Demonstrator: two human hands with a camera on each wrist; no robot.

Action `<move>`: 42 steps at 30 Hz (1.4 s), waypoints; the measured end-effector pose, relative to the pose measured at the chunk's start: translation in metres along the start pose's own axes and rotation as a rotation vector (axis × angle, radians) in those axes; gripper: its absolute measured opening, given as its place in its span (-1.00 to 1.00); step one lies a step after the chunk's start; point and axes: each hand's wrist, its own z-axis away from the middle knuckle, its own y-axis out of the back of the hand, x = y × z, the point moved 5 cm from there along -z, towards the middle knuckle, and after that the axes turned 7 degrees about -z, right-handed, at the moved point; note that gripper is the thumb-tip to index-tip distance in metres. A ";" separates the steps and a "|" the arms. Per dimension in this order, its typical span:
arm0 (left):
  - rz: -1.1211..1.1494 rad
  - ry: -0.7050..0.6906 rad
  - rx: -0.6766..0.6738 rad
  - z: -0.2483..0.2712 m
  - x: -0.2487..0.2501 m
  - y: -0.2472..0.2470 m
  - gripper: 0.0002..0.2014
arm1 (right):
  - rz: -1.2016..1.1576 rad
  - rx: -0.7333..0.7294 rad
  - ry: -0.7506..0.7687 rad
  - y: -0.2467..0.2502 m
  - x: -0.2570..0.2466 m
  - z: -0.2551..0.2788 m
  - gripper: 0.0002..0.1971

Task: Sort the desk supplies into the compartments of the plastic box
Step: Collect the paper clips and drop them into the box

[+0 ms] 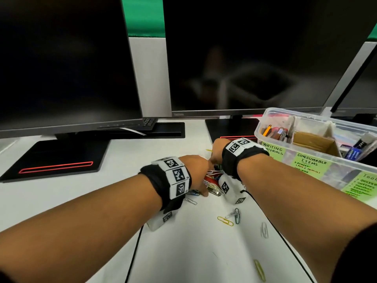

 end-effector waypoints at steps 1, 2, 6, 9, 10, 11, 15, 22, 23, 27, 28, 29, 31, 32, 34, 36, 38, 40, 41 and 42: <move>-0.010 0.006 0.000 -0.003 0.001 -0.001 -0.48 | 0.028 -0.006 0.018 -0.001 -0.001 0.005 -0.74; -0.013 0.007 0.009 -0.005 0.001 -0.001 -0.50 | 0.048 -0.006 0.042 0.002 -0.003 0.020 -0.75; 0.019 -0.005 0.046 -0.008 0.005 0.002 -0.59 | 0.062 -0.015 0.057 0.002 0.004 0.034 -0.81; 0.039 -0.006 0.033 -0.007 0.006 0.003 -0.72 | 0.060 -0.013 0.065 0.003 0.010 0.043 -0.80; 0.031 -0.010 0.030 -0.005 0.007 0.003 -0.74 | 0.047 -0.008 0.062 0.003 0.013 0.045 -0.81; 0.017 -0.017 0.029 -0.005 0.006 0.002 -0.75 | 0.047 -0.005 0.060 0.003 0.015 0.047 -0.80; 0.007 0.012 0.018 -0.001 0.003 0.001 -0.72 | -0.026 0.031 0.097 0.005 0.020 0.055 -0.82; 0.196 0.144 0.076 0.014 -0.029 0.015 -0.76 | -0.210 0.131 0.130 0.017 0.023 0.079 -0.77; 0.205 0.161 0.081 0.017 -0.035 0.016 -0.76 | -0.240 0.134 0.148 0.019 0.022 0.082 -0.77; 0.292 0.229 0.057 0.029 -0.055 0.010 -0.71 | -0.221 0.089 0.222 0.019 0.014 0.097 -0.68; 0.314 0.240 0.049 0.032 -0.058 0.009 -0.69 | -0.222 0.083 0.236 0.019 0.010 0.102 -0.69; 0.337 0.249 0.034 0.036 -0.059 0.009 -0.70 | -0.225 0.082 0.250 0.019 0.008 0.105 -0.71; 0.399 0.278 -0.025 0.042 -0.060 0.007 -0.73 | -0.248 0.079 0.278 0.020 0.005 0.112 -0.65; 0.458 0.305 -0.050 0.046 -0.062 0.004 -0.75 | -0.303 0.054 0.283 0.018 0.005 0.116 -0.60; 0.720 0.388 -0.089 0.049 -0.070 -0.007 -0.77 | -0.430 -0.023 0.299 0.014 0.004 0.121 -0.55; 0.997 0.464 -0.079 0.052 -0.077 -0.016 -0.75 | -0.521 -0.045 0.279 0.014 0.004 0.125 -0.56; 1.176 0.537 -0.047 0.055 -0.080 -0.020 -0.69 | -0.633 -0.030 0.253 0.016 0.008 0.124 -0.59; 1.282 0.590 -0.055 0.058 -0.077 -0.021 -0.66 | -0.759 -0.024 0.216 0.017 0.010 0.124 -0.61; 1.327 0.617 -0.069 0.059 -0.076 -0.022 -0.65 | -0.796 -0.024 0.199 0.018 0.011 0.125 -0.63; 1.374 0.646 -0.075 0.060 -0.076 -0.024 -0.66 | -0.819 -0.024 0.181 0.018 0.011 0.125 -0.63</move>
